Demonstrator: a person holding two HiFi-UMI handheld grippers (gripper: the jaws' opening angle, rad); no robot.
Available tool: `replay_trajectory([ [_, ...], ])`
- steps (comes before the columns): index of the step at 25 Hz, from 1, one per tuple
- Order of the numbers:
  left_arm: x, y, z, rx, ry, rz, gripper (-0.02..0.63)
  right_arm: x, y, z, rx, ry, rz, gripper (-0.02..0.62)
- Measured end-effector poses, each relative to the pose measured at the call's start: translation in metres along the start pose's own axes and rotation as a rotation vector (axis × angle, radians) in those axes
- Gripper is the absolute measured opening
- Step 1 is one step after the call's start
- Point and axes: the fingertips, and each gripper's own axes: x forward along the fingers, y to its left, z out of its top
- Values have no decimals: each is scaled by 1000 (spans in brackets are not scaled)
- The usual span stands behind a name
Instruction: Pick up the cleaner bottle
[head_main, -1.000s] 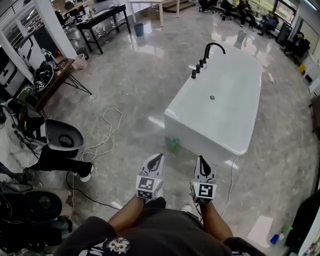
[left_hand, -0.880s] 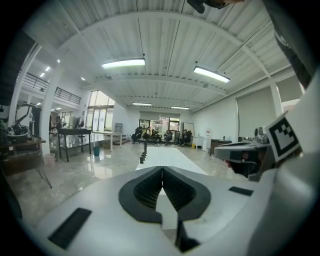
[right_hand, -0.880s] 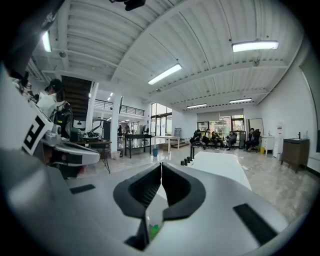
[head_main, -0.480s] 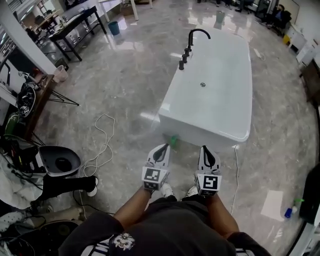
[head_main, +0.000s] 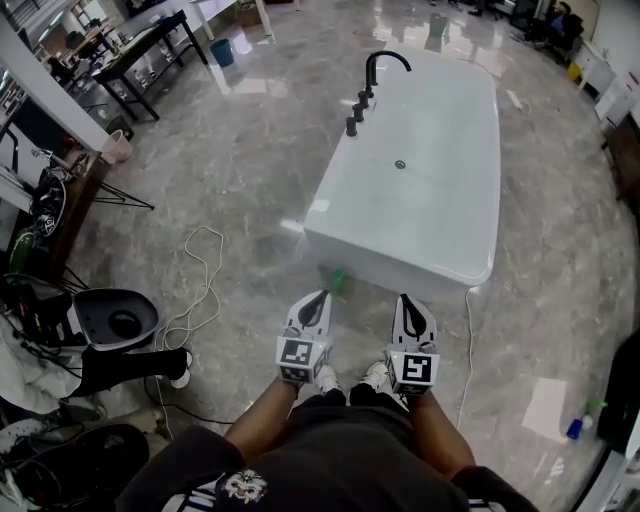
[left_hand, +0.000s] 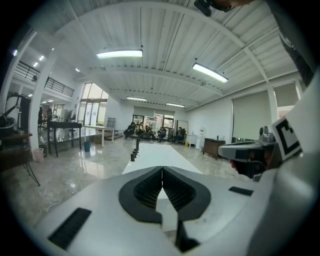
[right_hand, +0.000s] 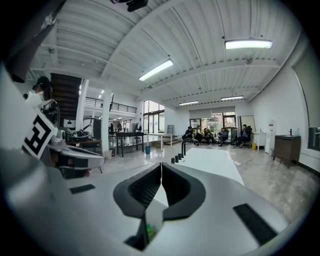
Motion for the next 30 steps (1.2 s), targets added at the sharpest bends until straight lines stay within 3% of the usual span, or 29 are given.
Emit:
replay_trajectory([
  [5, 27, 1, -21, 64, 11, 23, 6, 13, -20, -22, -19, 18, 34, 17],
  [11, 55, 19, -53, 49, -9, 7, 6, 33, -21, -54, -2, 2, -3, 17],
  [16, 99, 44, -115, 50, -22, -23, 6, 69, -13, -122, 46, -16, -29, 17],
  [21, 146, 68, -164, 39, -7, -2, 6, 113, -15, -177, 57, -20, -18, 17],
  [23, 169, 77, -202, 22, -27, 5, 6, 135, -18, -216, 47, -18, -12, 17],
  [27, 207, 108, -333, 31, -12, 39, 6, 178, -8, -328, 34, -46, 3, 17],
  [30, 227, 128, -411, 74, -20, 79, 6, 200, 1, -401, 31, -68, 14, 17],
])
